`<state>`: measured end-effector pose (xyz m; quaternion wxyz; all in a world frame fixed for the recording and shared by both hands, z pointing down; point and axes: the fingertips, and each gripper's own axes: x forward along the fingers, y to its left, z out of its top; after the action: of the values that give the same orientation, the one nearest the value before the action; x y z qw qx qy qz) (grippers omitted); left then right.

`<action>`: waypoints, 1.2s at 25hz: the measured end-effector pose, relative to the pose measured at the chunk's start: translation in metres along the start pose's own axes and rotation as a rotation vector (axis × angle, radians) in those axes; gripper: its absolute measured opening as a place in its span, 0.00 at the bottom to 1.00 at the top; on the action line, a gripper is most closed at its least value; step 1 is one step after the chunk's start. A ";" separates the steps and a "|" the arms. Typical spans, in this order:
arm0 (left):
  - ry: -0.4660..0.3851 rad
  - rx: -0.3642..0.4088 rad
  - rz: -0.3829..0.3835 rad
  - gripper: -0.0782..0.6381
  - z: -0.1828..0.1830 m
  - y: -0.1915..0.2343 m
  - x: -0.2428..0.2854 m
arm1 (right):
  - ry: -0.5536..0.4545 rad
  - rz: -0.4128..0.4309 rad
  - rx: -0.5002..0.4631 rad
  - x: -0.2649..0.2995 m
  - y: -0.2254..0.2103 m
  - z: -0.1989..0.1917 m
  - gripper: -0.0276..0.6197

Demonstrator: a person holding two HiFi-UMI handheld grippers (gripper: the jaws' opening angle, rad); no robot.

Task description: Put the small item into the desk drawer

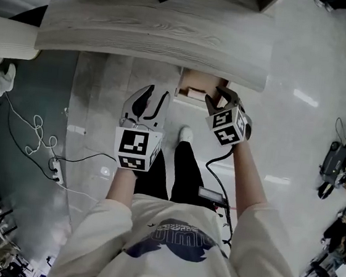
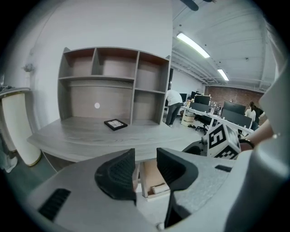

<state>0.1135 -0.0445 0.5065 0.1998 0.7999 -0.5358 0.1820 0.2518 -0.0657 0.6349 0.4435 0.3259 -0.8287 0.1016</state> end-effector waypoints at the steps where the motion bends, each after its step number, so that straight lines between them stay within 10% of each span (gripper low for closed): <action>1: -0.011 0.014 -0.006 0.30 0.008 -0.005 -0.001 | -0.038 -0.032 0.054 -0.017 -0.006 0.006 0.27; 11: -0.189 0.125 -0.050 0.30 0.091 -0.052 -0.044 | -0.438 -0.267 0.445 -0.188 -0.028 0.060 0.15; 19: -0.318 0.184 -0.020 0.12 0.131 -0.054 -0.075 | -0.578 -0.358 0.410 -0.248 -0.018 0.092 0.04; 30: -0.386 0.244 -0.030 0.12 0.136 -0.057 -0.078 | -0.602 -0.490 0.353 -0.251 -0.017 0.107 0.04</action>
<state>0.1486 -0.0339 0.3436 -0.0022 0.8462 -0.5260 0.0859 0.2892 -0.0149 0.3691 0.1302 0.5993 -0.7892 0.0339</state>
